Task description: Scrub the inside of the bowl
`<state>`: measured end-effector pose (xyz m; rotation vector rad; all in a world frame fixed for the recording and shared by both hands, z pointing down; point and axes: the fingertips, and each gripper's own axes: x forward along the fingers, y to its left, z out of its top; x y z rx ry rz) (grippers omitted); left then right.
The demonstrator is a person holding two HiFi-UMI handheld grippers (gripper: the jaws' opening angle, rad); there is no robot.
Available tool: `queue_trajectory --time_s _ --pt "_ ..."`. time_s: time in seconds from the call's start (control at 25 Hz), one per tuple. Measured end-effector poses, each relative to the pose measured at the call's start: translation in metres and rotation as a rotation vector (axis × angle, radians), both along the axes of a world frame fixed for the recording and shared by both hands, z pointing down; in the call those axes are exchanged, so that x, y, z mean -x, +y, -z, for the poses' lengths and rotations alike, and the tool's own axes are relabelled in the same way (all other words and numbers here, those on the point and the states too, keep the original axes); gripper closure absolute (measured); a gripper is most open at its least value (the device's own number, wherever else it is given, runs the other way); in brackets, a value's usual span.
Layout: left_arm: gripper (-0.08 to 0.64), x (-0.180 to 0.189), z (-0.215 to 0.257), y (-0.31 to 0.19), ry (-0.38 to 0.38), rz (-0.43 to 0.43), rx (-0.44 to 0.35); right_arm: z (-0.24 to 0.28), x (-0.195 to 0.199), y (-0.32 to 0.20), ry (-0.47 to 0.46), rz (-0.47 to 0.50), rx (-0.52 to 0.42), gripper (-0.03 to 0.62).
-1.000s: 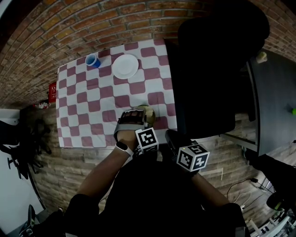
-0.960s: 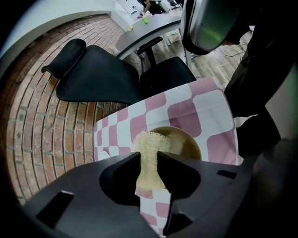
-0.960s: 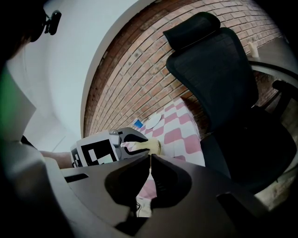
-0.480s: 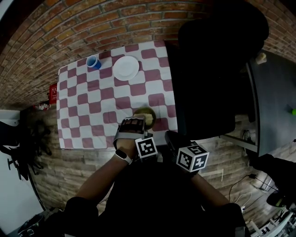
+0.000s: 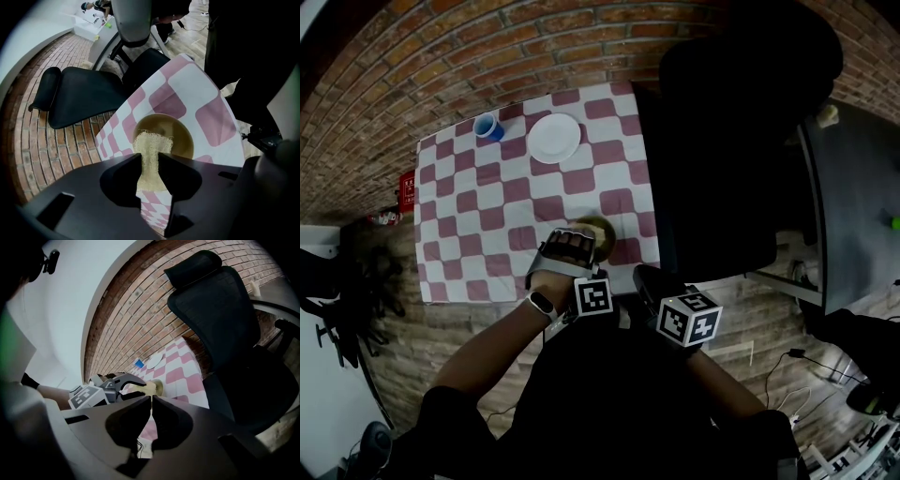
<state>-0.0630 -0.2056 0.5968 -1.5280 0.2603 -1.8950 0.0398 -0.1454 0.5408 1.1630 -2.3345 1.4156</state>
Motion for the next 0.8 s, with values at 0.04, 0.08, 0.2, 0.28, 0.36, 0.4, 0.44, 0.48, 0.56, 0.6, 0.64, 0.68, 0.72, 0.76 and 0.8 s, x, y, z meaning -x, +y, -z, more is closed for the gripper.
queue_trajectory --time_s 0.04,0.08,0.2,0.28,0.36,0.4,0.44,0.48,0.56,0.6,0.64,0.68,0.72,0.76,0.8 --pt "0.446 -0.001 -0.002 -0.003 0.002 0.008 0.000 0.000 -0.001 0.001 0.000 -0.002 0.001 0.560" --pt "0.446 -0.002 -0.003 -0.006 0.011 0.020 -0.001 -0.001 -0.001 0.001 0.000 -0.004 0.001 0.560" --pt "0.446 -0.011 -0.002 -0.015 0.046 0.053 -0.009 -0.001 -0.004 0.002 -0.001 -0.015 0.005 0.560" --pt "0.446 -0.019 0.001 -0.016 0.062 0.053 -0.011 -0.001 -0.004 0.002 -0.003 -0.018 0.007 0.560" --pt "0.446 -0.025 0.004 -0.012 0.070 0.040 -0.011 -0.002 -0.004 0.003 -0.002 -0.018 0.007 0.560" --pt "0.446 -0.027 0.005 -0.009 0.072 0.035 -0.009 -0.002 -0.004 0.003 -0.001 -0.017 0.008 0.560" --pt "0.446 -0.028 0.006 -0.005 0.075 0.033 -0.006 -0.002 -0.005 0.003 0.000 -0.018 0.007 0.560" --pt "0.446 -0.028 0.006 -0.001 0.078 0.033 -0.003 -0.001 -0.005 0.002 0.001 -0.019 0.006 0.560" --pt "0.446 -0.025 0.008 0.006 0.082 0.034 0.001 0.000 -0.004 0.002 0.000 -0.019 0.004 0.560" --pt "0.446 -0.024 0.009 0.009 0.083 0.035 0.001 -0.001 -0.004 0.002 -0.001 -0.018 0.005 0.560" --pt "0.446 -0.022 0.009 0.013 0.086 0.038 0.002 -0.001 -0.003 0.003 -0.002 -0.016 0.007 0.560" --pt "0.446 -0.019 0.009 0.016 0.088 0.042 0.005 -0.002 -0.002 0.004 -0.003 -0.013 0.009 0.560" --pt "0.446 -0.017 0.009 0.019 0.088 0.045 0.007 -0.003 -0.002 0.004 -0.004 -0.010 0.010 0.560" --pt "0.446 -0.013 0.010 0.021 0.085 0.046 0.009 -0.003 -0.001 0.004 -0.004 -0.007 0.010 0.560" --pt "0.445 -0.010 0.010 0.023 0.081 0.046 0.009 -0.003 0.000 0.004 -0.006 -0.004 0.010 0.560"
